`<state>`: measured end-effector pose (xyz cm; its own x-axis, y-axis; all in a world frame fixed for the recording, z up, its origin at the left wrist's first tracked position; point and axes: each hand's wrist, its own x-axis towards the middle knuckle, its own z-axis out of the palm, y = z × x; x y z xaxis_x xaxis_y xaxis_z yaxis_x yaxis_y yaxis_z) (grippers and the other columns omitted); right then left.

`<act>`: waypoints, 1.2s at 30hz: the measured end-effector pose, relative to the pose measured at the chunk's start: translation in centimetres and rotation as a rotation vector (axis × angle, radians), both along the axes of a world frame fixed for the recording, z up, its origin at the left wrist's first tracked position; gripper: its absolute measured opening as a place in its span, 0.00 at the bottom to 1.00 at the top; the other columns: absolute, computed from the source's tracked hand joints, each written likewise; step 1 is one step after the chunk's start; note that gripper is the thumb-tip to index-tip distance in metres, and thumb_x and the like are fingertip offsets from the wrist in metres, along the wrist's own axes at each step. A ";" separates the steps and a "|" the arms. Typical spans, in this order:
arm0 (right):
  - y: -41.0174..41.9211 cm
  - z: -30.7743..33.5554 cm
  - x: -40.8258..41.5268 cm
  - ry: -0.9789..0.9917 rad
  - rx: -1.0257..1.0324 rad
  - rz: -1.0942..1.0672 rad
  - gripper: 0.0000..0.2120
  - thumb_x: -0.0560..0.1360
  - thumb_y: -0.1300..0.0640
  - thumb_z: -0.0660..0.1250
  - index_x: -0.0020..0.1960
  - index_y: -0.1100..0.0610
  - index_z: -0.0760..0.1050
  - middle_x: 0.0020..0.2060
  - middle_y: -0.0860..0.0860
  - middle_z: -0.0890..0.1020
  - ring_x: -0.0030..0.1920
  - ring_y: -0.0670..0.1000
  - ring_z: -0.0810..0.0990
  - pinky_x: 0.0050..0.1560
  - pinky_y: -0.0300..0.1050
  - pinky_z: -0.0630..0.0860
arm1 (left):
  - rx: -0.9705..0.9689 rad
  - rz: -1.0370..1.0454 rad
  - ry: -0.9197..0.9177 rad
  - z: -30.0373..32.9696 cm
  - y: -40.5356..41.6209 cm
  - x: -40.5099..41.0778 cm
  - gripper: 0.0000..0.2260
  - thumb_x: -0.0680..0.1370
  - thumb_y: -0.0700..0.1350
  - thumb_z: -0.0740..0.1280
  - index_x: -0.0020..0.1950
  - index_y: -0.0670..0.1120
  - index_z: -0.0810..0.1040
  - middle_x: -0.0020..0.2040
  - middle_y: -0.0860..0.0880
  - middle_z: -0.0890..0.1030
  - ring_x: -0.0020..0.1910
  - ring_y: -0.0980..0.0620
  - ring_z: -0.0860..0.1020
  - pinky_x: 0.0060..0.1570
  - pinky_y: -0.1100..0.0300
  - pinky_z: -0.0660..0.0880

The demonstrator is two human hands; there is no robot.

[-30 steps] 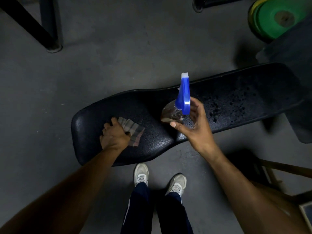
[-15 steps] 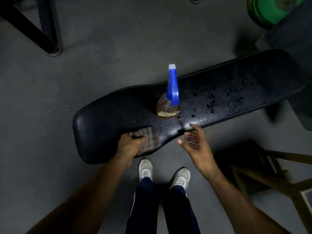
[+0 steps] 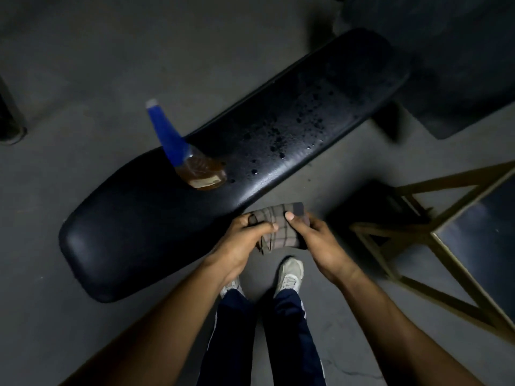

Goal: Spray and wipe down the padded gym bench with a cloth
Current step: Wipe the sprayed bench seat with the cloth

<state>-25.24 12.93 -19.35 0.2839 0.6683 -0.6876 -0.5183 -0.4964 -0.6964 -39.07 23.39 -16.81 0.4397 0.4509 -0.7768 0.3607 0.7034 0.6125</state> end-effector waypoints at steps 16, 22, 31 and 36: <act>-4.3 5.3 14.3 -0.944 0.147 0.036 0.14 0.84 0.50 0.67 0.45 0.59 0.74 0.39 0.55 0.80 0.42 0.53 0.79 0.44 0.53 0.76 | 0.084 -0.194 -0.193 2.5 -0.9 15.7 0.08 0.78 0.37 0.68 0.55 0.47 0.81 0.50 0.49 0.86 0.50 0.54 0.83 0.47 0.63 0.77; -3.5 7.2 19.4 -0.621 0.267 -0.229 0.08 0.86 0.55 0.64 0.58 0.55 0.82 0.52 0.52 0.87 0.55 0.53 0.86 0.59 0.57 0.81 | -0.074 -0.175 -0.359 3.9 -0.1 21.6 0.18 0.79 0.42 0.66 0.69 0.42 0.76 0.65 0.41 0.80 0.66 0.44 0.77 0.66 0.50 0.72; 0.2 4.0 26.3 -0.430 0.073 -0.268 0.12 0.80 0.51 0.69 0.62 0.53 0.82 0.55 0.52 0.88 0.60 0.53 0.86 0.68 0.61 0.79 | -0.111 -0.100 -0.294 2.1 3.0 28.9 0.17 0.77 0.36 0.68 0.66 0.39 0.77 0.62 0.37 0.81 0.63 0.40 0.79 0.65 0.41 0.74; 4.5 0.9 30.5 -0.436 -0.105 -0.220 0.18 0.73 0.48 0.69 0.63 0.47 0.81 0.55 0.47 0.88 0.59 0.50 0.86 0.67 0.61 0.80 | 0.016 -0.122 -0.194 -0.8 7.6 33.4 0.15 0.77 0.32 0.68 0.63 0.39 0.78 0.57 0.38 0.83 0.58 0.41 0.82 0.60 0.44 0.78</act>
<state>5.24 17.43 -18.46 0.6864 0.4938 -0.5339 -0.2904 -0.4870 -0.8237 -5.67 30.96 -17.60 0.6319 0.3968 -0.6658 0.3170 0.6516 0.6892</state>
